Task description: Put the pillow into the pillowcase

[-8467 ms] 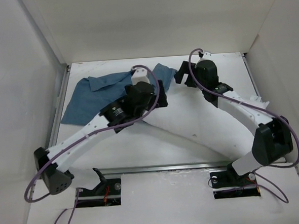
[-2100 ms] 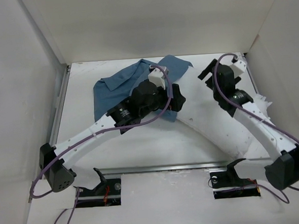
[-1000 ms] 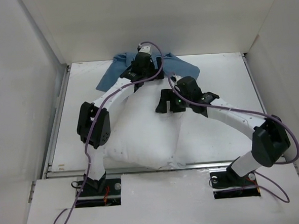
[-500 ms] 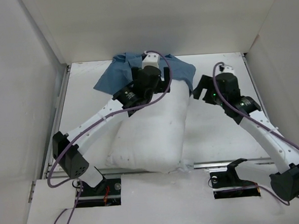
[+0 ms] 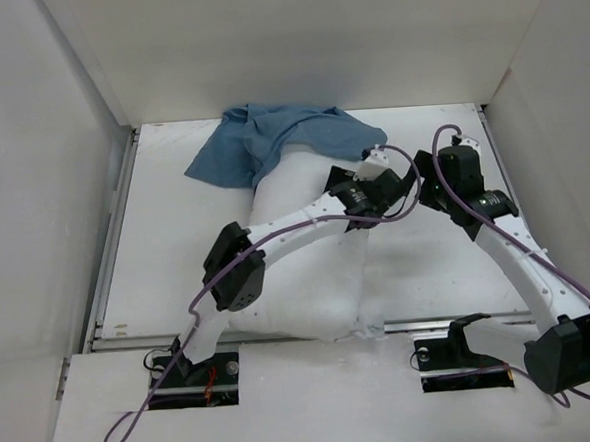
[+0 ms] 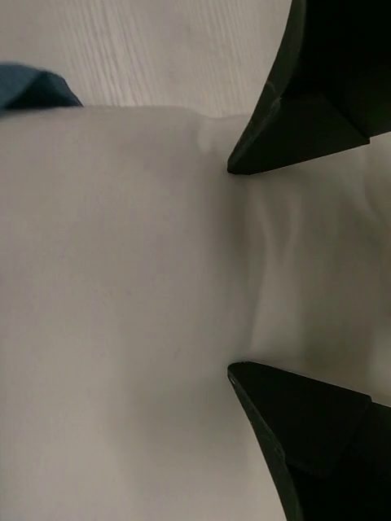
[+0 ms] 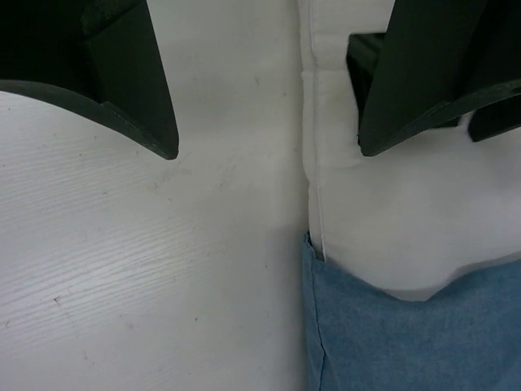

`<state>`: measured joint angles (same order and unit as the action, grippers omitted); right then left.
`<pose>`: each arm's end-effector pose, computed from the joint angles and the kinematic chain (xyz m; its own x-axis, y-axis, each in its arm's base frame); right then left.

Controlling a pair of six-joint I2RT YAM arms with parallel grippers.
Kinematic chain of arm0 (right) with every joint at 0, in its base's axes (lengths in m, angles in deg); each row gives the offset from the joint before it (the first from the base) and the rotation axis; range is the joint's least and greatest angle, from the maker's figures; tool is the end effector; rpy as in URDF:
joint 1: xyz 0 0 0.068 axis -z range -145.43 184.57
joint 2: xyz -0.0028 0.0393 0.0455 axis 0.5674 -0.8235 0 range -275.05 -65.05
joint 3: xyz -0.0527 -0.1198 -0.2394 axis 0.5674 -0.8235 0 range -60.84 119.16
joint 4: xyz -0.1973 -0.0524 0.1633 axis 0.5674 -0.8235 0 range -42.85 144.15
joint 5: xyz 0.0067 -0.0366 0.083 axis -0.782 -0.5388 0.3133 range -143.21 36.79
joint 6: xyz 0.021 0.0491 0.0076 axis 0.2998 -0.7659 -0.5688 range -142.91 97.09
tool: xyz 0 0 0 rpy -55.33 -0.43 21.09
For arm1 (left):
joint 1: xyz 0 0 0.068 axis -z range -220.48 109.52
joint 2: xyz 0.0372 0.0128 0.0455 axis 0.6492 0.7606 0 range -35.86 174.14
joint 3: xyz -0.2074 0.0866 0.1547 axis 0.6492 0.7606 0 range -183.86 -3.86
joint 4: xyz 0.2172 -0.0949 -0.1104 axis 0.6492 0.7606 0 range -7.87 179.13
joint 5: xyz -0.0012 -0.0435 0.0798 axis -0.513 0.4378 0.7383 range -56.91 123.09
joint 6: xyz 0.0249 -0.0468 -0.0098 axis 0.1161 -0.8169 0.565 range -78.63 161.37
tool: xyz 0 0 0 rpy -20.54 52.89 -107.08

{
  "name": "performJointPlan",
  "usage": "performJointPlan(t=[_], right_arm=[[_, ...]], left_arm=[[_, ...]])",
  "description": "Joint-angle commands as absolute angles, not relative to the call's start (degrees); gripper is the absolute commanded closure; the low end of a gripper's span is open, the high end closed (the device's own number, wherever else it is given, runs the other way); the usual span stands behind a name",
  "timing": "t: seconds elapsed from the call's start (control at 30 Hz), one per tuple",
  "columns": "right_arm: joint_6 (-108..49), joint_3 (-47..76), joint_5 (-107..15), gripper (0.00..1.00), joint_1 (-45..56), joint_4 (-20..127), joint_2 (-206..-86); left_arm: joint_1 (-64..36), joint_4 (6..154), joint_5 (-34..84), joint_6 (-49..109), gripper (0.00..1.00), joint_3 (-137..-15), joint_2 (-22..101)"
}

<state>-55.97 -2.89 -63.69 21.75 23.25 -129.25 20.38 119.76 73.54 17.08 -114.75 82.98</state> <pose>0.2374 0.0474 0.3183 -0.5352 0.4283 -0.7281 0.2570 0.9036 0.3427 0.2486 -0.3984 0.2981 -0.4995 0.2530 -0.8286 0.2612 0.9559 0.1344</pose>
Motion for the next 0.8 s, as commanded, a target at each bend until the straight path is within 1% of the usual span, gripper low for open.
performJointPlan(t=[0.0,0.1,0.17,0.2,0.23,0.27,0.33,0.4,0.47,0.53,0.6,0.63,0.73,0.77], right_arm=[[-56.48,-3.89,-61.65,0.02,21.82,25.67,-128.59],[-56.48,-5.12,-61.12,0.02,22.96,26.2,-128.06],[-55.96,-6.43,-59.89,0.02,23.76,26.98,-128.06],[-55.95,-6.44,-59.1,0.02,24.45,27.6,-128.06],[-55.95,-7.22,-59.1,0.02,24.46,27.6,-128.06],[-55.95,-7.75,-59.1,0.02,24.46,27.6,-128.06],[-55.43,-7.76,-59.1,0.02,24.46,29.0,-129.11],[-53.15,-8.63,-56.12,0.02,24.46,31.46,-130.17],[-49.9,-9.52,-51.83,0.06,24.46,36.64,-131.75],[-49.89,-9.52,-49.35,0.08,24.46,39.72,-133.33],[-47.35,-8.99,-45.93,0.09,24.46,42.7,-134.21],[-47.34,-8.99,-46.78,0.09,23.15,44.46,-134.22],[-45.85,-9.51,-50.74,0.09,20.86,49.91,-137.37],[-45.85,-10.04,-50.22,0.09,20.33,52.02,-138.86]], left_arm=[[18.85,126.44,72.4,14.82,0.0,-117.06,86.3],[16.3,121.78,68.18,16.23,0.0,-112.95,87.71],[14.38,121.07,66.5,16.24,0.0,-112.93,90.24],[14.36,120.11,65.97,16.84,0.04,-112.32,90.95],[13.67,119.49,65.96,16.85,0.22,-112.32,91.57],[13.66,118.96,65.96,17.46,0.45,-112.32,92.1],[13.13,118.96,67.01,16.68,1.0,-112.32,92.63],[13.13,118.96,68.77,16.15,1.0,-111.71,90.28],[13.13,116.24,70.27,16.15,1.0,-108.98,86.41],[13.13,112.92,71.5,17.1,1.0,-107.05,79.58],[13.13,110.88,72.38,17.82,1.0,-104.93,75.42],[13.13,110.09,72.38,19.56,1.0,-104.24,72.45],[13.13,110.08,73.08,20.8,1.0,-105.89,70.05],[13.13,110.08,73.08,20.81,1.0,-106.51,69.35]])
